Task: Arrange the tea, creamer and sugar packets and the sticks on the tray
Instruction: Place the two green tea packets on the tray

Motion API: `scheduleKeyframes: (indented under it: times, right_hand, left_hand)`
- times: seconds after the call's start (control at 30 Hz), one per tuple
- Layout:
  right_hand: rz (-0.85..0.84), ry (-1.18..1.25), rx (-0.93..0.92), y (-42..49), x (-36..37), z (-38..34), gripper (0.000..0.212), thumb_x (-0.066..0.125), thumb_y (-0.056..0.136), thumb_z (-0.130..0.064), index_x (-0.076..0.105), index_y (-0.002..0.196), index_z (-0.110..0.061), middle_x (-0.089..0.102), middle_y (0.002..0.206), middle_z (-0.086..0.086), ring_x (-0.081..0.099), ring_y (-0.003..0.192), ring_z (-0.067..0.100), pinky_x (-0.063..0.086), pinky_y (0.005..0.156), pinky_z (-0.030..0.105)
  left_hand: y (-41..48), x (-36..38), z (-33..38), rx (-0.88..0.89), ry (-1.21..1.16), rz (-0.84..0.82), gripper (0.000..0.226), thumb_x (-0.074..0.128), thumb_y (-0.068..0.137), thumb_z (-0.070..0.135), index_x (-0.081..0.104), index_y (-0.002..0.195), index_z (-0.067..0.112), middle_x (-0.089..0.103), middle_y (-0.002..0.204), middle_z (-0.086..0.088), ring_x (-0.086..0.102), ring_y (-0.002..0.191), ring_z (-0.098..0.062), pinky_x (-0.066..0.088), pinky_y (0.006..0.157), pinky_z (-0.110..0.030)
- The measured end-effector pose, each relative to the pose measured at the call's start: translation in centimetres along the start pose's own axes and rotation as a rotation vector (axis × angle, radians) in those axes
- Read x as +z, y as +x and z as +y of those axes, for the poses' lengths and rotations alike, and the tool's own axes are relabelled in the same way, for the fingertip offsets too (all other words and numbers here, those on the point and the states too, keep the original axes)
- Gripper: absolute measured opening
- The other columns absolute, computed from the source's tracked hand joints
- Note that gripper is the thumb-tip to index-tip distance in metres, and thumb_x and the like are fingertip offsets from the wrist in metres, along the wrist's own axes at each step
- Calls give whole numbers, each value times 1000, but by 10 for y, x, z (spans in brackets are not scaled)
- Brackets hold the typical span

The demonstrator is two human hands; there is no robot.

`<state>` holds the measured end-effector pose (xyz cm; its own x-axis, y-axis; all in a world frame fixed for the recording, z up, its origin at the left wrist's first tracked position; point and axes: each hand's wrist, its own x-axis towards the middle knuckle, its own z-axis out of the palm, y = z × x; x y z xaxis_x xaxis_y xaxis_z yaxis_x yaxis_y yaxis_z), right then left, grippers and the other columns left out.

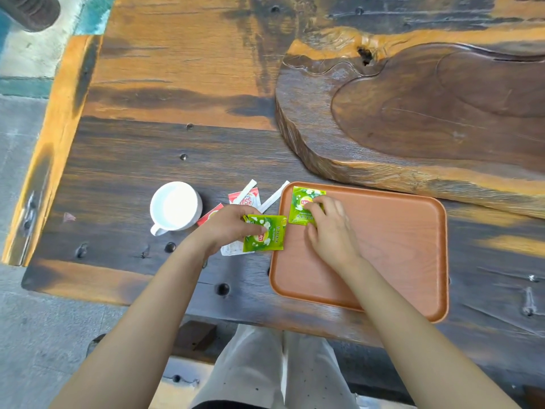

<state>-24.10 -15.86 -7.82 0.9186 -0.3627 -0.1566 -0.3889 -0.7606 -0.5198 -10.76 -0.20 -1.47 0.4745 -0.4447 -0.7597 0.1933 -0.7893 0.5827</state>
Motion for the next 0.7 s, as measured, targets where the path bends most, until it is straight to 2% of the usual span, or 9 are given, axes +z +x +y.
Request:
scheduleKeyframes:
  times: [0.1, 0.37, 0.43, 0.5, 0.57, 0.6, 0.67, 0.7]
  right_hand:
    - [6, 4, 7, 0, 0, -1, 38, 55, 78, -6, 56, 115, -11, 53, 120, 11, 46, 111, 31, 42, 94, 40]
    - [2, 31, 31, 2, -1, -3, 37, 55, 79, -9, 56, 116, -13, 51, 120, 10, 44, 112, 28, 41, 98, 39]
    - [45, 118, 37, 1, -6, -5, 34, 56, 82, -13, 57, 116, -13, 52, 120, 8, 43, 113, 26, 39, 99, 37]
    - [67, 323, 40, -2, -15, -12, 28, 55, 86, -18, 59, 113, -13, 56, 117, 6, 47, 110, 21, 38, 97, 31]
    - [-39, 543, 66, -8, -25, -21, 21, 57, 87, -20, 63, 106, -13, 63, 106, 6, 56, 96, 18, 43, 87, 28]
    - [-117, 607, 95, -12, -27, -24, 17, 59, 86, -17, 65, 102, -13, 66, 98, 6, 59, 86, 19, 46, 81, 27]
    - [-184, 634, 147, -19, -27, -25, 14, 63, 82, -9, 67, 95, -12, 64, 82, 4, 56, 68, 14, 46, 70, 22]
    - [-183, 645, 185, -21, -26, -23, 13, 64, 81, -7, 68, 92, -13, 61, 77, 1, 52, 62, 8, 44, 66, 16]
  left_hand:
    - [2, 1, 2, 8, 27, 5, 11, 70, 78, 13, 68, 88, 11, 64, 74, 0, 58, 67, -10, 46, 63, -19]
    - [4, 4, 8, 18, 68, -24, 16, 69, 79, 13, 67, 93, 5, 65, 80, -4, 60, 72, -14, 46, 67, -22]
    - [4, 4, 10, 34, 108, -62, 9, 69, 79, 14, 67, 87, 10, 65, 84, -6, 59, 77, -17, 46, 72, -25]
    - [5, 6, 14, 51, 178, -91, 9, 69, 79, 17, 67, 87, 14, 65, 87, -8, 57, 79, -17, 45, 76, -30]
    - [6, 8, 19, 71, 230, -111, 12, 70, 78, 18, 68, 90, 16, 65, 83, -8, 57, 75, -14, 45, 74, -29]
    - [7, 9, 22, 85, 242, -120, 14, 71, 77, 17, 68, 90, 16, 63, 74, -4, 55, 68, -10, 44, 68, -26]
    - [8, 12, 28, 101, 246, -119, 18, 73, 75, 14, 68, 92, 13, 49, 59, 4, 46, 55, -4, 36, 54, -18]
    - [9, 14, 30, 103, 239, -110, 21, 74, 74, 13, 66, 93, 12, 43, 59, 6, 43, 55, -5, 33, 52, -16]
